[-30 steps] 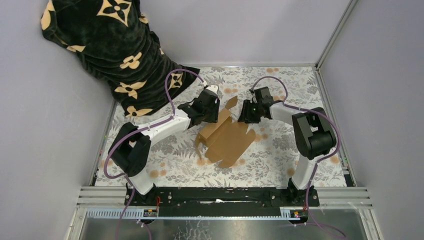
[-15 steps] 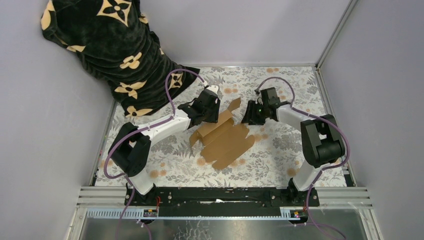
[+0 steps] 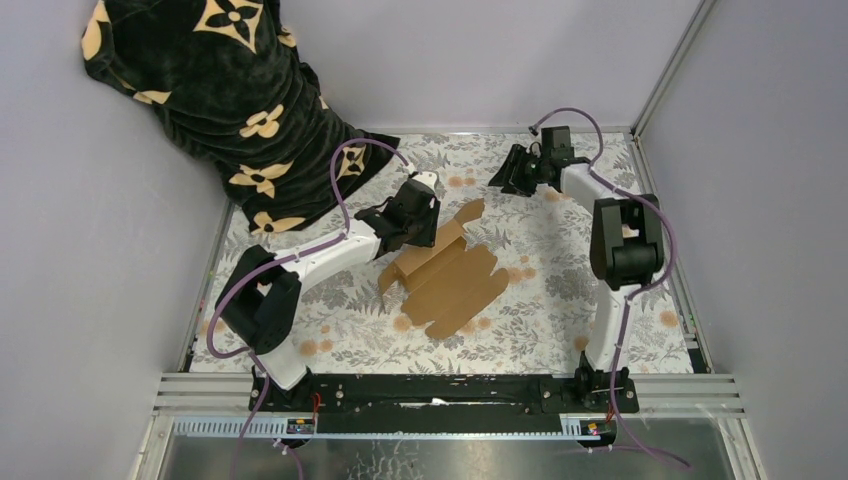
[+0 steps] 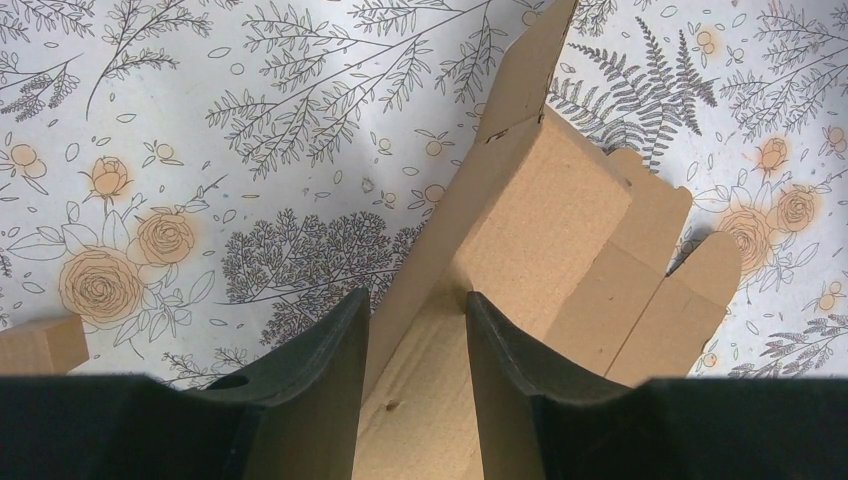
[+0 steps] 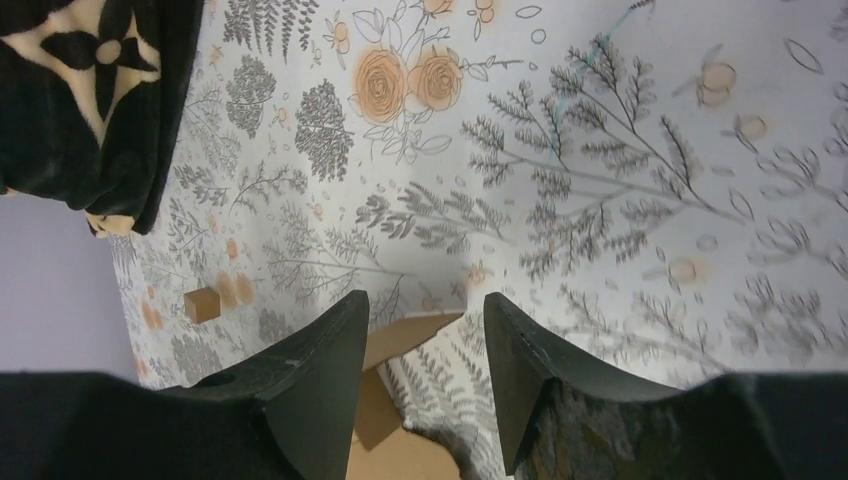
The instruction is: Fold the paper box
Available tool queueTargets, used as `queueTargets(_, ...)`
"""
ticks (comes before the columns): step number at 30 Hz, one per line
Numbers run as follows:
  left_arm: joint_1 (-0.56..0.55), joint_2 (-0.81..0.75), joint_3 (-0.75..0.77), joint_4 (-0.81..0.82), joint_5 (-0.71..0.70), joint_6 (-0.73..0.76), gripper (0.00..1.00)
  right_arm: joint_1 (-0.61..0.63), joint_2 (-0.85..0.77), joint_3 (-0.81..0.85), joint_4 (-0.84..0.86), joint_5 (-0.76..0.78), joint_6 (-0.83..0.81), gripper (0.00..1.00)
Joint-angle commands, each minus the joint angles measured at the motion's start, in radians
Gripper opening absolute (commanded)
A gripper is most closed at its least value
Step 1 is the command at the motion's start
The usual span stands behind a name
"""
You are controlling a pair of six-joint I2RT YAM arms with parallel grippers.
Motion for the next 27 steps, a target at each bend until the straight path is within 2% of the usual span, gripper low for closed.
queueTargets(1, 0.004, -0.02, -0.022, 0.021, 0.003, 0.023, 0.47, 0.007, 0.117, 0.131, -0.064, -0.108, 0.006, 0.54)
queueTargets(18, 0.053, -0.041, -0.034, 0.033, 0.039, 0.016, 0.48, 0.072, 0.171, 0.167, -0.108, -0.203, -0.051, 0.53)
queueTargets(27, 0.053, -0.049, -0.046, 0.036, 0.045, 0.013, 0.48, 0.085, 0.057, -0.014, -0.049, -0.201, -0.052, 0.51)
